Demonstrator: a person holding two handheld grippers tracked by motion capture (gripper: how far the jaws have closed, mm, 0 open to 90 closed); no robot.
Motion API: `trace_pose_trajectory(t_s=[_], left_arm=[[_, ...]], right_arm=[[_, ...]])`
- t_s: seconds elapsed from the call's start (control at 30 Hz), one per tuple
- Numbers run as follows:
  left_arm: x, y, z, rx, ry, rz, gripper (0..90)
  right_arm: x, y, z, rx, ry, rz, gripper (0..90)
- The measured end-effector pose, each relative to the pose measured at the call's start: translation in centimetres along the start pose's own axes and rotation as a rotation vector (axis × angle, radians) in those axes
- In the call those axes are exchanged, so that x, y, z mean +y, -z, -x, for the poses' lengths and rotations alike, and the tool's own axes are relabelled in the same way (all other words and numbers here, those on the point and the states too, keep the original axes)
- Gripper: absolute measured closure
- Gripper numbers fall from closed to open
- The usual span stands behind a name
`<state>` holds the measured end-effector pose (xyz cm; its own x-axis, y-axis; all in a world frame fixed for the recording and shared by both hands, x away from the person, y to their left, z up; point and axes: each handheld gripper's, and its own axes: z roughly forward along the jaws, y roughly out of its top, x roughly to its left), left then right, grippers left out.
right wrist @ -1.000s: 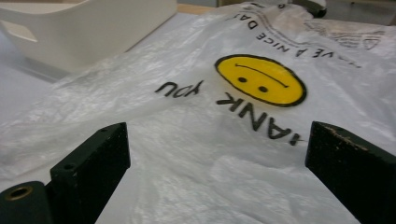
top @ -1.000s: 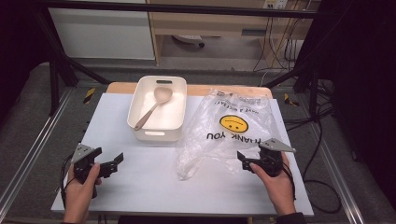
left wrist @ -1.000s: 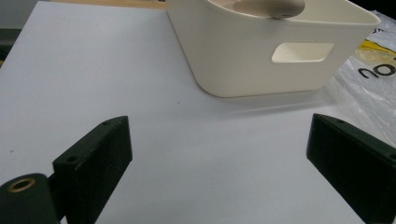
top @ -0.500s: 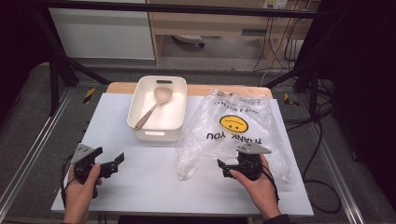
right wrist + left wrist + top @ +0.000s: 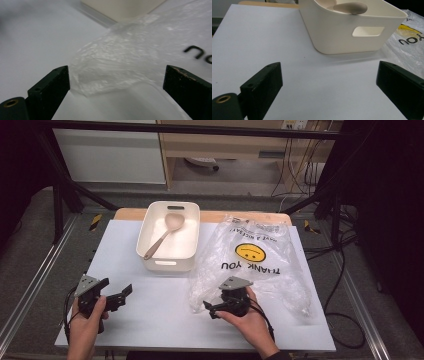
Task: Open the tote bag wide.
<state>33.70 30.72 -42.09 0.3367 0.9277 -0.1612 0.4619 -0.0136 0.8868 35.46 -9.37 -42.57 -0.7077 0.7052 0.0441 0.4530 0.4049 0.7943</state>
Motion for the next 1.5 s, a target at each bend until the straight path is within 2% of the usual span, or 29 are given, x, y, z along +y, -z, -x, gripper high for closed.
trace_pose_trajectory(t_s=[0.03, 0.07, 0.13, 0.17, 0.2, 0.23, 0.27, 0.3, 0.33, 0.4, 0.47, 0.5, 0.53, 0.57, 0.63, 0.7, 0.83, 0.93, 1.07, 1.1, 1.23, 1.33, 1.4, 1.5], left_arm=[[0.0, 0.1, -0.1, 0.003, 0.001, 0.000, 6.4], [-0.1, 0.1, -0.2, 0.009, 0.009, -0.001, 6.4], [-0.1, 0.1, -0.2, 0.009, 0.012, -0.003, 6.6], [-0.1, 0.1, -0.3, 0.008, 0.017, 0.000, 6.6], [-0.1, 0.1, -0.3, 0.005, 0.016, -0.001, 6.6], [-0.1, 0.2, -0.4, 0.005, 0.016, 0.000, 6.6], [0.0, 0.2, -0.4, 0.002, 0.020, 0.003, 6.6], [0.0, 0.2, -0.4, -0.001, 0.025, 0.005, 6.6], [0.0, 0.2, -0.5, -0.005, 0.037, 0.012, 6.6], [0.1, 0.2, -0.6, -0.009, 0.041, 0.013, 6.7], [0.0, 0.2, -0.7, -0.014, 0.044, 0.008, 6.7], [0.0, 0.1, -0.8, -0.017, 0.046, 0.008, 6.9], [0.0, 0.1, -0.8, -0.016, 0.047, 0.006, 6.9], [-0.2, 0.1, -0.9, 0.000, 0.033, -0.003, 6.9], [-0.3, 0.1, -1.0, 0.007, 0.035, -0.007, 7.0], [-0.3, 0.2, -1.1, 0.013, 0.051, -0.001, 7.2], [-0.3, 0.0, -1.0, 0.003, 0.061, -0.009, 7.4], [-0.1, -0.1, -0.6, 0.004, 0.038, -0.011, 7.4], [-0.1, -0.3, -0.4, -0.001, 0.035, -0.017, 7.4], [-0.1, -0.3, -0.3, -0.002, 0.034, -0.016, 7.4], [-0.1, -0.3, -0.5, 0.003, 0.021, -0.022, 7.4], [-0.1, -0.2, -0.5, 0.002, 0.030, -0.012, 7.4], [0.0, -0.2, -0.6, 0.003, 0.029, -0.011, 7.4], [0.0, -0.2, -0.6, 0.001, 0.025, -0.017, 7.4]], right_arm=[[0.0, 0.0, 0.0, 0.000, 0.000, 0.000, 8.2], [0.3, -1.2, -1.2, 0.026, 0.018, -0.018, 8.3], [0.4, -1.6, -1.6, 0.033, 0.022, -0.024, 8.4], [0.6, -3.2, -3.0, 0.046, 0.022, -0.035, 8.7], [0.7, -4.0, -3.4, 0.046, 0.027, -0.045, 9.3], [0.7, -4.0, -3.4, 0.046, 0.027, -0.045, 9.3], [0.7, -5.4, -4.0, -0.012, 0.048, -0.086, 12.1], [0.6, -5.7, -4.1, -0.029, 0.050, -0.103, 14.6], [0.4, -6.2, -4.1, -0.031, 0.052, -0.133, 15.3], [0.3, -6.2, -4.1, -0.034, 0.041, -0.125, 18.0], [0.2, -5.7, -3.9, -0.045, 0.029, -0.106, 35.1], [0.1, -5.4, -3.4, -0.059, 0.005, -0.103, 48.0], [0.1, -5.4, -3.4, -0.059, 0.005, -0.103, 48.0], [0.1, -5.2, -2.7, -0.097, -0.046, -0.098, 62.0], [0.1, -5.3, -2.2, -0.113, -0.058, -0.078, 76.5], [0.2, -5.5, -1.6, -0.106, -0.085, -0.064, 84.7], [0.7, -5.9, -0.8, -0.128, -0.096, -0.053, 87.1], [1.4, -6.6, 0.3, -0.128, -0.133, -0.035, 87.3], [2.0, -7.1, 0.9, -0.127, -0.137, -0.027, 87.3], [2.6, -7.5, 1.4, -0.133, -0.163, -0.014, 87.3], [3.7, -8.2, 1.9, -0.156, -0.158, -0.004, 87.2], [5.0, -9.2, 2.7, -0.165, -0.168, -0.001, 87.2], [5.2, -9.4, 2.9, -0.170, -0.161, -0.008, 87.1], [5.6, -10.1, 3.6, -0.179, -0.180, -0.012, 86.9]])
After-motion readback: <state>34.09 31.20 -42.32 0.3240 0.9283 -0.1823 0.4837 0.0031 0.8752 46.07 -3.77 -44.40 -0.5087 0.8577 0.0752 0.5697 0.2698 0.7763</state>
